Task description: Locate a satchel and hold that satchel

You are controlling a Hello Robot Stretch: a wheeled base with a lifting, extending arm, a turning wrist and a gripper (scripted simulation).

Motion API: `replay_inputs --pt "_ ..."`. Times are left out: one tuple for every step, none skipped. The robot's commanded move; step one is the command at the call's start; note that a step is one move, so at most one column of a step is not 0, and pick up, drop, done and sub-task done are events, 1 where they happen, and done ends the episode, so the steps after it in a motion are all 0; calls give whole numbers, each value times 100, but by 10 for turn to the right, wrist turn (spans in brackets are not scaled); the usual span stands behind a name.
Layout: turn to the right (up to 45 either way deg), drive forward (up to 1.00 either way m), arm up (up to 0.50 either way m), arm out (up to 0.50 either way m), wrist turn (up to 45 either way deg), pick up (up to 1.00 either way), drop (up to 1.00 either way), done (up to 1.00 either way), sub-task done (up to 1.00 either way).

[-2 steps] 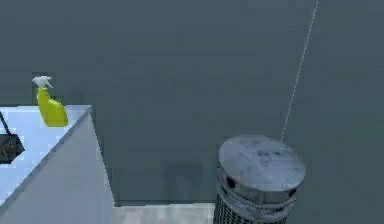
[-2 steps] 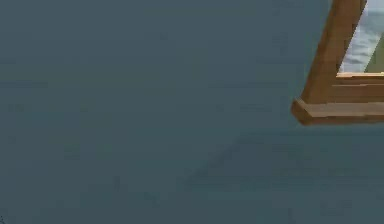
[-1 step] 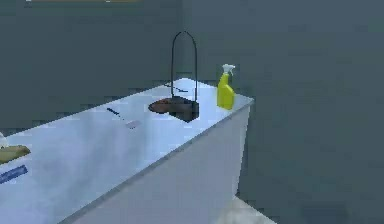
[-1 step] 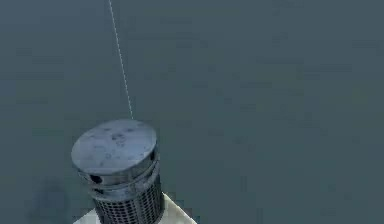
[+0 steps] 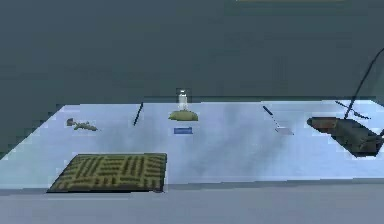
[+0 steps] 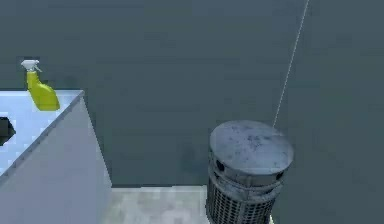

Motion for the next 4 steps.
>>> replay_inputs --pt "-420 0 0 0 0 0 0 0 0" --pt "-60 0 0 0 0 0 0 0 0" --pt "450 0 0 0 0 0 0 0 0" --pt "450 0 0 0 0 0 0 0 0"
